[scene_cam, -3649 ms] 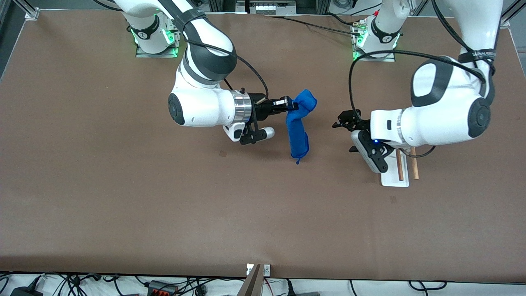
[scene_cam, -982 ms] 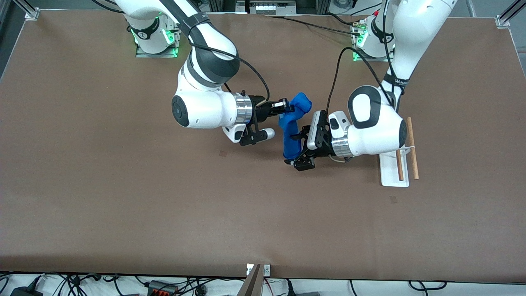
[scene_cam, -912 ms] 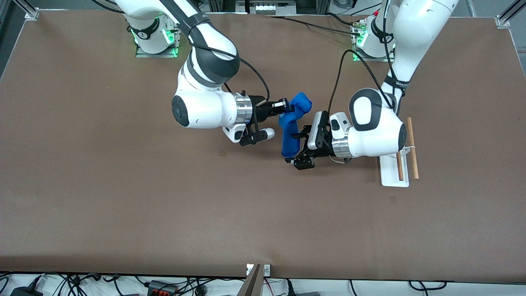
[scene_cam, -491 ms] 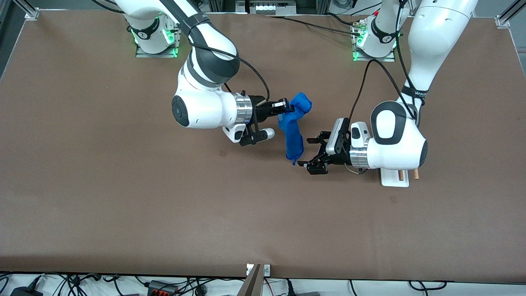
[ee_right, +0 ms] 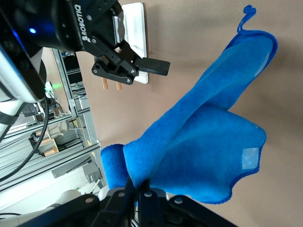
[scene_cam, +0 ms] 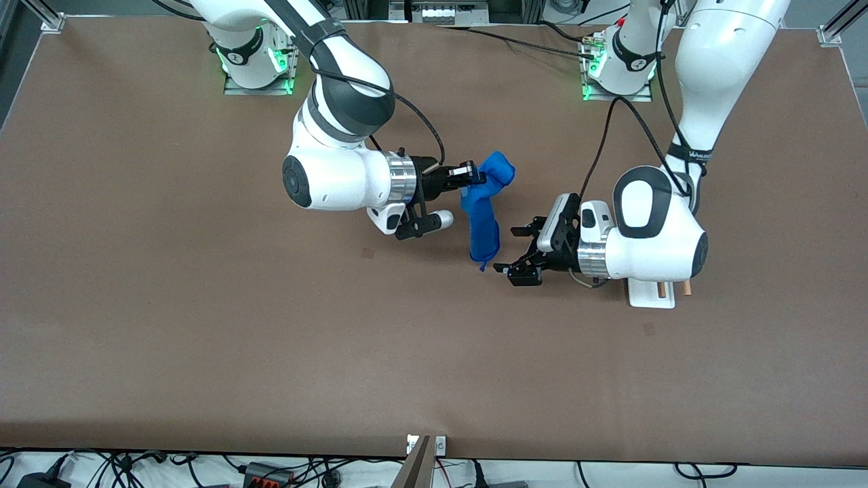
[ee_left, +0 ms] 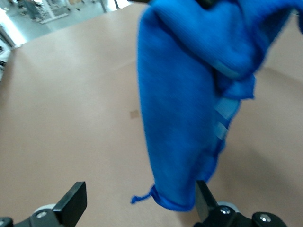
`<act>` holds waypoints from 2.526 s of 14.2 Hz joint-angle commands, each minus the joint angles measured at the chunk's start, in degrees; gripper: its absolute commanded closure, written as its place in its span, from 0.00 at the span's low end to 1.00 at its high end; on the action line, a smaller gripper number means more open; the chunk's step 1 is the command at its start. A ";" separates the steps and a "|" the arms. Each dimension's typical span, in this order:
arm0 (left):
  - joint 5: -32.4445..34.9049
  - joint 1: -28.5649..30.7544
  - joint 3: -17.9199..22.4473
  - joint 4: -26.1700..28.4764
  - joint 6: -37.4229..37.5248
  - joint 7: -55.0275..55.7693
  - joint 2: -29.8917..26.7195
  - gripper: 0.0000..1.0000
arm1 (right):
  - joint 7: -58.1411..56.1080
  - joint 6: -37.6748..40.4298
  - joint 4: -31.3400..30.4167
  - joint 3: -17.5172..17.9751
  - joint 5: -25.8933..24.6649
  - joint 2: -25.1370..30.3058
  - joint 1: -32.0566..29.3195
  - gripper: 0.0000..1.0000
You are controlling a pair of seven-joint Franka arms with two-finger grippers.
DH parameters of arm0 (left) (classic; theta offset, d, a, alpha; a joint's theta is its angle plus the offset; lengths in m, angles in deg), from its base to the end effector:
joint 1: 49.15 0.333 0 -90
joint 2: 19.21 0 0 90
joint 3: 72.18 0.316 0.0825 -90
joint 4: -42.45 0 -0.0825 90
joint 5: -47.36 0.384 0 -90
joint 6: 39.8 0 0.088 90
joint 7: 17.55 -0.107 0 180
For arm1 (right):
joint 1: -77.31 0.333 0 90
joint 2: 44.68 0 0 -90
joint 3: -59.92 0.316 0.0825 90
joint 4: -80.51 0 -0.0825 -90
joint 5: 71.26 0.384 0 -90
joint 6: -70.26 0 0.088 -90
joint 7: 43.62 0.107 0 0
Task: Pass towel and hang on rack
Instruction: 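Grasp the towel with the left gripper and open the right gripper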
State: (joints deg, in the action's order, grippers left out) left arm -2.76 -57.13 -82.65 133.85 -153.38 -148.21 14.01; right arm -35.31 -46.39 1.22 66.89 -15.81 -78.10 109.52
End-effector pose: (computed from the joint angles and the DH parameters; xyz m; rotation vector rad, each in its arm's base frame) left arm 0.6402 -0.2461 0.3088 1.1638 -2.0939 0.7864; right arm 0.5520 0.4845 0.4063 -2.2266 -0.0879 0.3865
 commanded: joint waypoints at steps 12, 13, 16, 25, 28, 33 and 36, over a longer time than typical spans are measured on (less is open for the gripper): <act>2.57 -3.26 -1.22 -2.72 6.79 8.93 0.62 0.00 | 1.53 0.19 -0.43 0.14 -0.08 1.95 0.13 1.00; 1.87 -3.96 -1.14 -2.90 6.62 9.11 0.70 0.00 | 1.53 0.19 -0.43 0.14 -0.08 1.95 0.13 1.00; -4.98 -6.25 -1.05 -2.90 6.18 9.11 0.97 0.00 | 1.44 0.19 -0.52 0.14 -0.08 1.95 0.13 1.00; -4.91 -6.26 -0.26 -2.81 5.91 13.14 1.32 0.74 | 1.35 0.19 -0.52 0.14 -0.08 1.86 0.13 1.00; -4.64 -5.99 2.28 -2.64 5.04 20.95 0.44 0.90 | 1.35 0.19 -0.69 0.14 -0.08 1.95 0.13 1.00; -2.98 -5.12 3.96 -1.84 1.96 33.46 -1.93 0.93 | 2.75 0.28 -0.69 0.06 -0.43 1.95 -0.31 0.00; -2.71 -3.01 4.14 -2.02 5.02 41.60 -2.81 0.93 | 2.67 2.13 -0.43 -0.38 -3.75 2.12 -0.66 0.00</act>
State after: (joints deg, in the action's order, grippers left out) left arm -6.60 -61.66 -78.54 131.50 -150.66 -111.74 12.70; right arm -33.98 -45.61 1.21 66.58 -16.72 -77.04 109.43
